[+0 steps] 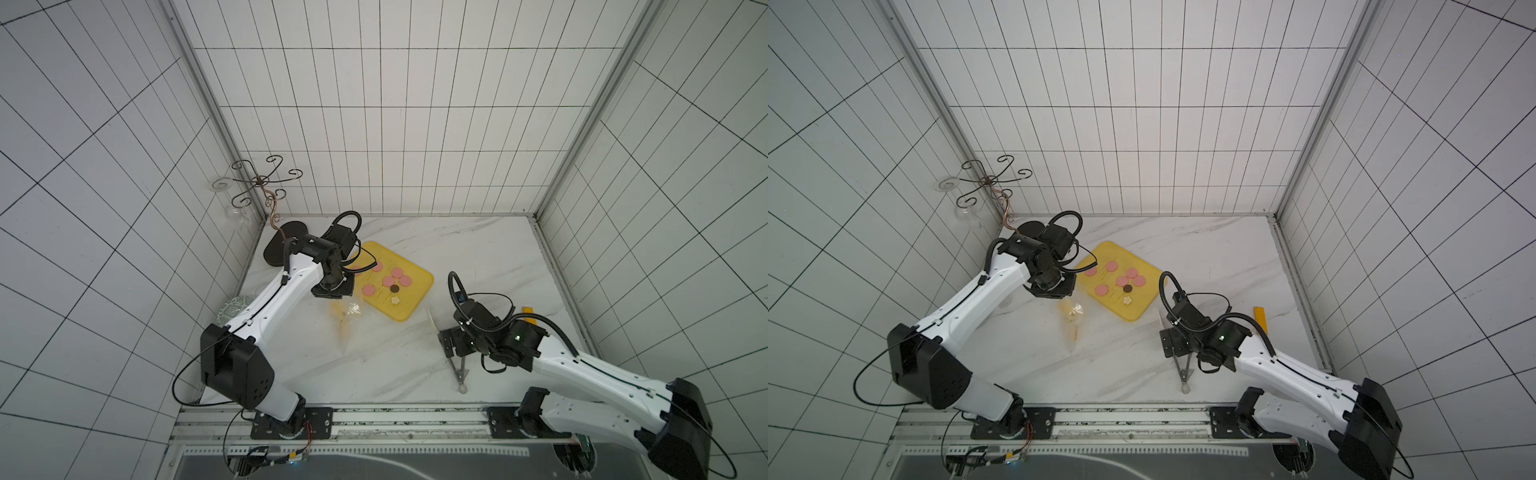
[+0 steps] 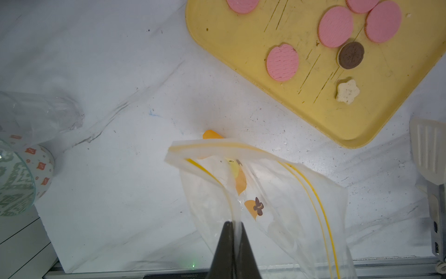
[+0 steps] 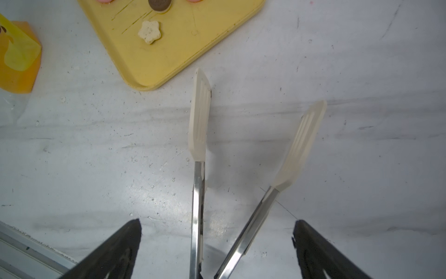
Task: Put the cookies into a resealable bag to prevent moisture
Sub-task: Pick up the ziploc bag from the center of the board, then pick up the clamp from the center of the board.
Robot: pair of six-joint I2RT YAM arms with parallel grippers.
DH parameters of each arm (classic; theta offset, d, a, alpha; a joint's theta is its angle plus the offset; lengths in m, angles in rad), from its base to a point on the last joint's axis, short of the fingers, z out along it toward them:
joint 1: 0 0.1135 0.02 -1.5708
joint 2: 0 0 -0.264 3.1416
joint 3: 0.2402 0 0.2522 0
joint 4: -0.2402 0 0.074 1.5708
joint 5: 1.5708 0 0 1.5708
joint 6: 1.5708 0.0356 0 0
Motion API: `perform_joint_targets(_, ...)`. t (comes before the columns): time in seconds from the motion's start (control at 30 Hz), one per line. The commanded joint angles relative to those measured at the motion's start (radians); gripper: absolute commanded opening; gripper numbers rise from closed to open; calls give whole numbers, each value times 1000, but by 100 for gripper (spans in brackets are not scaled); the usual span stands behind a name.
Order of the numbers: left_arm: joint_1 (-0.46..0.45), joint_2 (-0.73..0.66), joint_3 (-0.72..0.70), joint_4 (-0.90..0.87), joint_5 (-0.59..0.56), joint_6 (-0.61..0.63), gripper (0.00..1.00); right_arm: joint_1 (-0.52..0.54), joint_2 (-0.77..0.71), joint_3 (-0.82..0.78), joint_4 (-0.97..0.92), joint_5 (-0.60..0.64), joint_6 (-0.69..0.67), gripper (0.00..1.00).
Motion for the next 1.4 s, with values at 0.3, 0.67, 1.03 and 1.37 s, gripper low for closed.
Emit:
perform_joint_targets(0.3, -4, 21, 32, 47, 65, 10, 0, 72, 64, -130, 21, -70, 92, 100)
perform_joint_targets(0.67, -6, 13, 35, 50, 57, 7, 0, 49, 223, -75, 42, 57, 92, 93)
perform_joint_targets(1.03, -4, 9, 38, 29, 42, 29, 0, -6, 296, -48, 257, 76, 55, 69)
perform_joint_targets(1.37, -1, 4, 10, 52, 57, 41, 0, -14, 312, -106, 396, 99, 55, 66)
